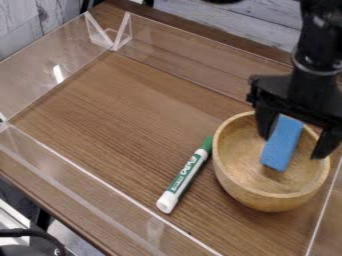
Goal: Put the blue block in the brown bowl
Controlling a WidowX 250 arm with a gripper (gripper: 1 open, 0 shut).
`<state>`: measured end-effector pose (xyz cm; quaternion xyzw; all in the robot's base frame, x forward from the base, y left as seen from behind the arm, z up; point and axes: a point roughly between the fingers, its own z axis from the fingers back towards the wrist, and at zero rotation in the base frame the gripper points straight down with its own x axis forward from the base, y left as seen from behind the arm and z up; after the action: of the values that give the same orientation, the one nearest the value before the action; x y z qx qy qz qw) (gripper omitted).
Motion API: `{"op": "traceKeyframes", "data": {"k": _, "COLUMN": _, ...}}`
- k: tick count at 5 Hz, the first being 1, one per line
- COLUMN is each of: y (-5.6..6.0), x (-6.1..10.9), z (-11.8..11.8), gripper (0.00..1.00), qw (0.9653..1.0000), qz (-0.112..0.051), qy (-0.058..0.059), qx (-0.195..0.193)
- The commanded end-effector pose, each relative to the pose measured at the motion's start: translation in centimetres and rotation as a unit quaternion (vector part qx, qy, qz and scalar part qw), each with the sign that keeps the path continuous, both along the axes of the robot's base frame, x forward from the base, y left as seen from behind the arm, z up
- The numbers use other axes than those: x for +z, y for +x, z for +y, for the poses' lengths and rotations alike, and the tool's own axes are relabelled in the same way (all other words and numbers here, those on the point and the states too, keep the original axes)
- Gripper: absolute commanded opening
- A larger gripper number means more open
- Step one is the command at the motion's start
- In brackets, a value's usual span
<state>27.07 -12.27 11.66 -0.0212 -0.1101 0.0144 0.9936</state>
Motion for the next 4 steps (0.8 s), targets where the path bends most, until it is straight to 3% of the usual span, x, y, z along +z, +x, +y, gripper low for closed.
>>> {"op": "traceKeyframes", "data": {"k": 1, "y": 0.7, "x": 4.4, "z": 0.2, "gripper": 1.0, "qw": 0.9985, "qz": -0.047, "qy": -0.025, "qx": 0.01}}
{"op": "traceKeyframes", "data": {"k": 2, "y": 0.4, "x": 5.7, "z": 0.5, "gripper": 1.0, "qw": 0.9982, "qz": -0.054, "qy": -0.026, "qx": 0.006}}
{"op": "traceKeyframes", "data": {"k": 4, "y": -0.1, "x": 6.0, "z": 0.3, "gripper": 1.0, "qw": 0.998, "qz": -0.057, "qy": -0.027, "qx": -0.002}}
